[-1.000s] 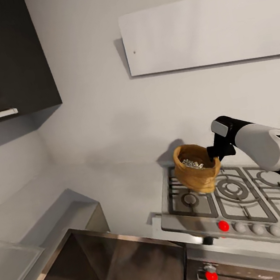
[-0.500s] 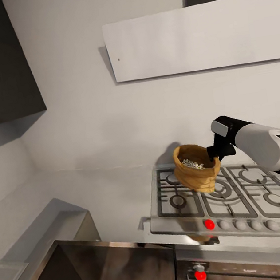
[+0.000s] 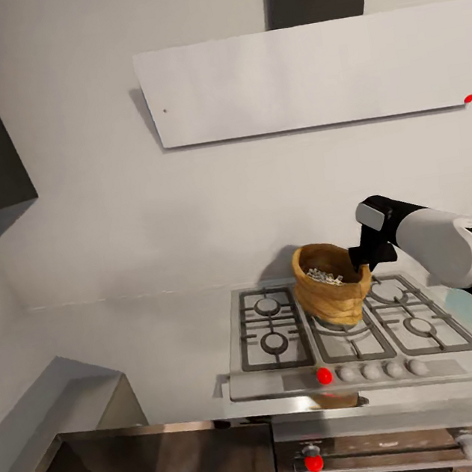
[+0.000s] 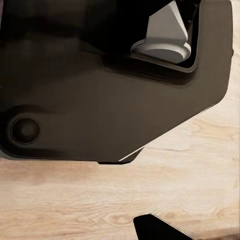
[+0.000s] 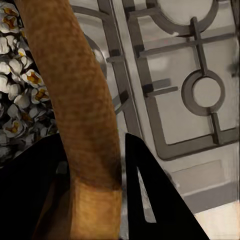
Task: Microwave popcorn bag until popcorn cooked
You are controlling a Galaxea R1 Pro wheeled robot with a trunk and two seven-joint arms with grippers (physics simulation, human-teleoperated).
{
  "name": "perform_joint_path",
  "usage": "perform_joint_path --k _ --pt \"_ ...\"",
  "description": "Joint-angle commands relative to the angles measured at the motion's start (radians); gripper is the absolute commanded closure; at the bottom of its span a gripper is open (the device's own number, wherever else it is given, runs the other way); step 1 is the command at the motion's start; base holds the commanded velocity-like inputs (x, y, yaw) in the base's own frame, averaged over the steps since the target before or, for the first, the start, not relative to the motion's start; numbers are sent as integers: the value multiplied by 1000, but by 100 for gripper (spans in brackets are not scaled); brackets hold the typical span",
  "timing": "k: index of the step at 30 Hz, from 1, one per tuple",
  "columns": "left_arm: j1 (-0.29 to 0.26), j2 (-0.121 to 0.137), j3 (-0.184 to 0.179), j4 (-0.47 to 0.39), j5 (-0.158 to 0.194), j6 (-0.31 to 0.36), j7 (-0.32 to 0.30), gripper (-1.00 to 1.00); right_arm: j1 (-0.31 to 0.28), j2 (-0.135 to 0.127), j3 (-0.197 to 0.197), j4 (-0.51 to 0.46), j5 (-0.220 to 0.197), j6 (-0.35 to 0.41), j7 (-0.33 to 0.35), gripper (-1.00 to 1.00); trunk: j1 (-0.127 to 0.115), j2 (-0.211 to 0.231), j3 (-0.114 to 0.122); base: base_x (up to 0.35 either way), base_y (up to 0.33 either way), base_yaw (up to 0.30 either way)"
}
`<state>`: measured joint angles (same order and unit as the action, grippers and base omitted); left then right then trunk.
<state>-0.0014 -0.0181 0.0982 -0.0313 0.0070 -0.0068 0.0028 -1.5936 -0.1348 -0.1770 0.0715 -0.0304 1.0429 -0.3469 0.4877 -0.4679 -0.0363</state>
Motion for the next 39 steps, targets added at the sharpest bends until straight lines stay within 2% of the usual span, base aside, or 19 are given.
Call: perform_joint_path --k 1,14,18,39 --pt "0 0 7 -1 1 -1 0 -100 -2 0 -8 2 -3 -1 -10 100 1 -2 -1 0 0 -275" --pt "0 -2 6 -1 1 -2 0 -100 -2 0 -8 3 -3 -1 -9 100 1 -2 1 0 0 -278" --pt "0 -10 6 -1 1 -5 0 -100 -2 0 -7 3 -3 -1 -9 100 1 -2 1 -34 0 -80" --pt "0 -13 6 -1 1 -4 0 -100 1 0 -7 3 -3 -4 -6 100 1 -2 1 -294 -104 -2"
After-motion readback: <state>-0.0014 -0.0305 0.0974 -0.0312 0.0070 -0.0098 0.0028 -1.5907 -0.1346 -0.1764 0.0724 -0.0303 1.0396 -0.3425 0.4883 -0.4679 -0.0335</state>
